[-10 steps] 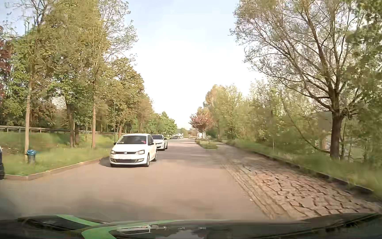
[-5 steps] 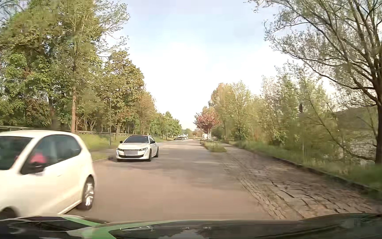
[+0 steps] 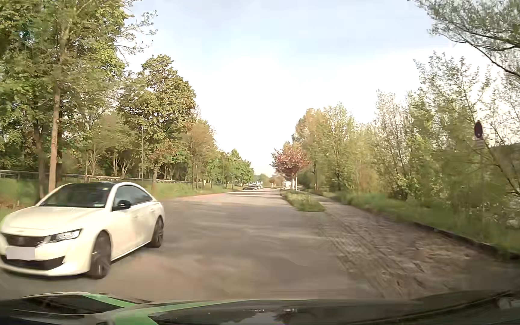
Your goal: Follow the waypoints while adhering to traffic rules and regulations
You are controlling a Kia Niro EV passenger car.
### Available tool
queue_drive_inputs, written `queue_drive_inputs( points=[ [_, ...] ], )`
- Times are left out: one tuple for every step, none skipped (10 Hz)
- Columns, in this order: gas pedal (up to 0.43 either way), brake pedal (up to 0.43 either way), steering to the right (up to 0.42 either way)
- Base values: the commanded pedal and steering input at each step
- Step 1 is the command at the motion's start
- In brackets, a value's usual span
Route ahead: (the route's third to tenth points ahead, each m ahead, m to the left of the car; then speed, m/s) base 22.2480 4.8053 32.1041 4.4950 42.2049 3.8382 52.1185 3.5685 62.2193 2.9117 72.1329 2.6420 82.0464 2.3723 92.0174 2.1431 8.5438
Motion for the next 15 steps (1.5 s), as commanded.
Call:
queue_drive_inputs(
  points=[
    [0.11,0.0,-0.027],
    [0.11,0.0,-0.027],
    [0.11,0.0,-0.027],
    [0.11,0.0,-0.027],
    [0.11,0.0,-0.026],
    [0.11,0.0,-0.024],
    [0.11,0.0,-0.02],
    [0.11,0.0,-0.014],
    [0.11,0.0,-0.01],
    [0.11,0.0,-0.006],
    [0.11,0.0,-0.005],
    [0.11,0.0,-0.004],
    [0.11,0.0,-0.004],
    [0.11,0.0,-0.005],
    [0.11,0.0,-0.005]
  ],
)
